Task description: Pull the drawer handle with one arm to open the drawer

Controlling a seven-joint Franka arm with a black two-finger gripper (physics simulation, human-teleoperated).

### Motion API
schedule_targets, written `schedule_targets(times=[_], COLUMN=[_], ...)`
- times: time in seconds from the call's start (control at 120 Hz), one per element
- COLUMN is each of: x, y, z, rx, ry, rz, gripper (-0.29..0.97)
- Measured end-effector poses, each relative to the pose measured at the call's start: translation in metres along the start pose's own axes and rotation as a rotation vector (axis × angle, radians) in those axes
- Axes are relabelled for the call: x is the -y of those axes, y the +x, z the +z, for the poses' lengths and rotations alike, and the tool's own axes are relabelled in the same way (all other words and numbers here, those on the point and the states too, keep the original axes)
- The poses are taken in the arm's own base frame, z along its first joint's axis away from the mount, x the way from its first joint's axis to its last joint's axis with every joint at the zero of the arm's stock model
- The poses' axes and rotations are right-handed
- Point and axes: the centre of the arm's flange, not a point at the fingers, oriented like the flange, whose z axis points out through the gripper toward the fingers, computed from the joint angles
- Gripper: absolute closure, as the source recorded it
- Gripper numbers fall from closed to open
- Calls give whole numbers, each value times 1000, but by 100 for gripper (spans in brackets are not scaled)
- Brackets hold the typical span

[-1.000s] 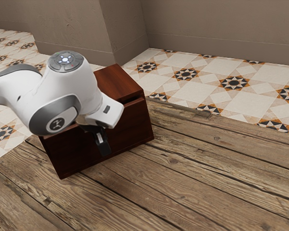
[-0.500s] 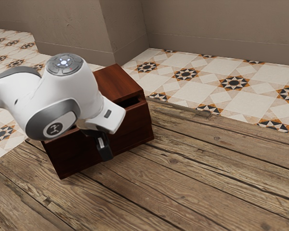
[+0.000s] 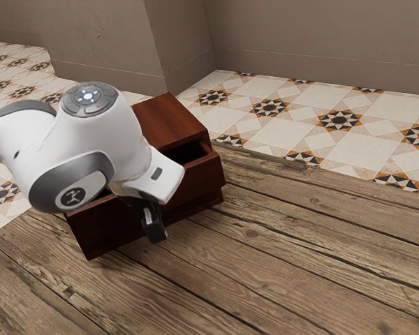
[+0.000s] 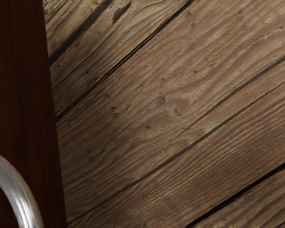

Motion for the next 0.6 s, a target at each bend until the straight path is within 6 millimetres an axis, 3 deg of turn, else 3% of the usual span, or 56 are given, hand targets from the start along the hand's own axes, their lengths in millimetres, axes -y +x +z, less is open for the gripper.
schedule_targets(times=[0.6], x=[-25], y=[-2], z=[-12], rx=[12], ry=[-13], rz=[35], gripper=[0])
